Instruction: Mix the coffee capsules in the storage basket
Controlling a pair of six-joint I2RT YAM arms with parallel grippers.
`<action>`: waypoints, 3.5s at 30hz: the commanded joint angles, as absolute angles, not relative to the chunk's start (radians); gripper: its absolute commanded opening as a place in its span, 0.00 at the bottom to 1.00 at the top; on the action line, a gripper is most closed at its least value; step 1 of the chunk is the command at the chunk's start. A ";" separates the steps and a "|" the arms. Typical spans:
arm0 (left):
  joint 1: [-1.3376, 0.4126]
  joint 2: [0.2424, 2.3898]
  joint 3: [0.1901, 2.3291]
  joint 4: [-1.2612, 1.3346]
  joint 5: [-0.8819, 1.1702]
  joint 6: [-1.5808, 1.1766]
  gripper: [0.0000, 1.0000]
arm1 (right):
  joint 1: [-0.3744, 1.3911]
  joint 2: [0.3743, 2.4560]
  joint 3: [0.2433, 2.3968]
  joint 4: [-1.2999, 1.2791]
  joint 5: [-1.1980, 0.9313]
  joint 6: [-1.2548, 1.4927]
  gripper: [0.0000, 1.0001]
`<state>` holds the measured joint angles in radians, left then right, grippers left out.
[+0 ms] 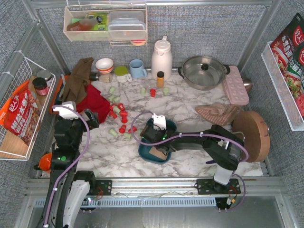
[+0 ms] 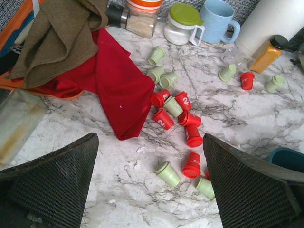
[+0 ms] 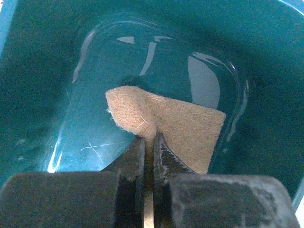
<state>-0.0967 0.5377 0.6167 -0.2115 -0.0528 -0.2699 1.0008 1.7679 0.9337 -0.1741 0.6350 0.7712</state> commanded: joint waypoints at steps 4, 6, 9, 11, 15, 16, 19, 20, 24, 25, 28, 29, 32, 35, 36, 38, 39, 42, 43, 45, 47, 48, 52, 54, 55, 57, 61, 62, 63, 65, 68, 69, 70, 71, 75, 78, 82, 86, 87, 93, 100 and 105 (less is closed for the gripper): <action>-0.097 0.541 0.615 -0.175 -0.066 -0.266 0.99 | 0.993 1.736 0.960 -0.309 0.549 0.769 0.00; -0.097 0.542 0.613 -0.175 -0.068 -0.265 0.99 | 0.992 1.703 0.981 -0.319 0.555 0.750 0.00; -0.097 0.540 0.614 -0.176 -0.070 -0.264 0.99 | 0.992 1.648 1.028 -0.329 0.562 0.709 0.00; -0.098 0.538 0.612 -0.175 -0.072 -0.263 0.99 | 0.992 1.610 1.056 -0.335 0.568 0.678 0.00; -0.097 0.532 0.612 -0.175 -0.075 -0.262 0.99 | 0.971 1.527 1.117 -0.353 0.607 0.595 0.00; -0.098 0.532 0.612 -0.175 -0.074 -0.262 0.99 | 0.957 1.504 1.126 -0.355 0.622 0.572 0.00; -0.098 0.530 0.612 -0.175 -0.072 -0.262 0.99 | 0.875 1.437 1.146 -0.356 0.689 0.488 0.00; -0.098 0.530 0.611 -0.174 -0.071 -0.262 0.99 | 0.838 1.418 1.150 -0.352 0.707 0.460 0.00; -0.097 0.527 0.609 -0.170 -0.064 -0.262 0.99 | 0.665 1.334 1.141 -0.296 0.795 0.365 0.00; -0.097 0.526 0.608 -0.169 -0.063 -0.262 0.99 | 0.620 1.319 1.131 -0.270 0.818 0.349 0.00; -0.097 0.524 0.605 -0.165 -0.061 -0.261 0.99 | 0.487 1.281 1.098 -0.172 0.838 0.314 0.00; -0.098 0.523 0.603 -0.162 -0.060 -0.259 0.99 | 0.447 1.269 1.086 -0.145 0.836 0.307 0.00; -0.097 0.523 0.596 -0.155 -0.050 -0.255 0.99 | 0.358 1.238 1.054 -0.063 0.820 0.295 0.00; -0.097 0.526 0.593 -0.150 -0.046 -0.253 0.99 | 0.273 1.244 1.019 0.033 0.816 0.274 0.00; -0.097 0.527 0.594 -0.151 -0.046 -0.253 0.99 | 0.256 1.256 1.015 0.055 0.816 0.270 0.00; -0.097 0.530 0.594 -0.150 -0.045 -0.253 0.99 | 0.194 1.287 1.022 0.070 0.796 0.268 0.00; -0.097 0.531 0.593 -0.149 -0.044 -0.253 0.99 | 0.170 1.308 1.028 0.074 0.780 0.267 0.00; -0.097 0.534 0.592 -0.147 -0.041 -0.252 0.99 | 0.106 1.374 1.041 0.086 0.734 0.281 0.00; -0.097 0.535 0.592 -0.148 -0.041 -0.252 0.99 | 0.088 1.401 1.039 0.099 0.713 0.284 0.00; -0.097 0.536 0.591 -0.147 -0.041 -0.250 0.99 | 0.056 1.436 1.032 0.128 0.662 0.292 0.00; -0.098 0.537 0.590 -0.148 -0.045 -0.250 0.99 | 0.031 1.472 1.030 0.149 0.618 0.299 0.00; -0.098 0.537 0.590 -0.147 -0.047 -0.250 0.99 | 0.021 1.494 1.035 0.150 0.601 0.297 0.00; -0.098 0.546 0.588 -0.145 -0.048 -0.247 0.99 | -0.002 1.580 1.075 0.113 0.576 0.284 0.00; -0.098 0.553 0.591 -0.145 -0.048 -0.247 0.99 | -0.011 1.611 1.099 0.070 0.564 0.282 0.18; -0.098 0.556 0.590 -0.145 -0.046 -0.246 0.99 | -0.014 1.621 1.110 0.055 0.554 0.281 0.34; -0.097 0.564 0.591 -0.145 -0.043 -0.247 0.99 | -0.017 1.635 1.132 0.023 0.537 0.268 0.55; -0.098 0.575 0.592 -0.146 -0.041 -0.247 0.99 | -0.017 1.634 1.184 -0.051 0.562 0.251 0.82; -0.098 0.576 0.592 -0.146 -0.041 -0.247 0.99 | -0.017 1.626 1.196 -0.069 0.574 0.249 0.88; -0.098 0.577 0.592 -0.147 -0.041 -0.247 0.99 | -0.017 1.615 1.209 -0.093 0.583 0.247 0.94; -0.098 0.577 0.592 -0.145 -0.041 -0.246 0.99 | -0.012 1.583 1.229 -0.138 0.602 0.247 0.99; -0.097 0.577 0.593 -0.146 -0.041 -0.245 0.99 | 0.010 1.516 1.240 -0.173 0.614 0.233 0.99; -0.097 0.577 0.593 -0.147 -0.041 -0.245 0.99 | 0.022 1.489 1.242 -0.188 0.618 0.229 0.99; -0.097 0.577 0.595 -0.148 -0.040 -0.245 0.99 | 0.039 1.451 1.240 -0.202 0.619 0.225 0.99; -0.097 0.577 0.596 -0.149 -0.039 -0.245 0.99 | 0.059 1.418 1.236 -0.219 0.617 0.220 0.99; -0.097 0.575 0.595 -0.149 -0.031 -0.254 0.99 | 0.180 1.263 1.166 -0.252 0.574 0.190 0.98; -0.098 0.582 0.592 -0.146 -0.024 -0.260 0.99 | 0.283 1.144 1.072 -0.268 0.478 0.200 0.95; -0.097 0.606 0.596 -0.150 -0.010 -0.262 0.99 | 0.427 1.017 0.918 -0.320 0.414 0.279 0.87; -0.097 0.626 0.599 -0.149 0.009 -0.259 0.98 | 0.528 0.915 0.760 -0.334 0.390 0.430 0.80; -0.097 0.629 0.600 -0.150 0.008 -0.257 0.98 | 0.547 0.899 0.732 -0.335 0.383 0.466 0.78; -0.098 0.626 0.603 -0.159 -0.022 -0.245 0.98 | 0.686 0.854 0.597 -0.305 0.419 0.625 0.66; -0.098 0.599 0.594 -0.151 -0.056 -0.232 0.99 | 0.824 0.880 0.505 -0.190 0.514 0.746 0.55; -0.098 0.598 0.594 -0.147 -0.044 -0.228 0.99 | 0.902 0.972 0.527 -0.147 0.565 0.776 0.55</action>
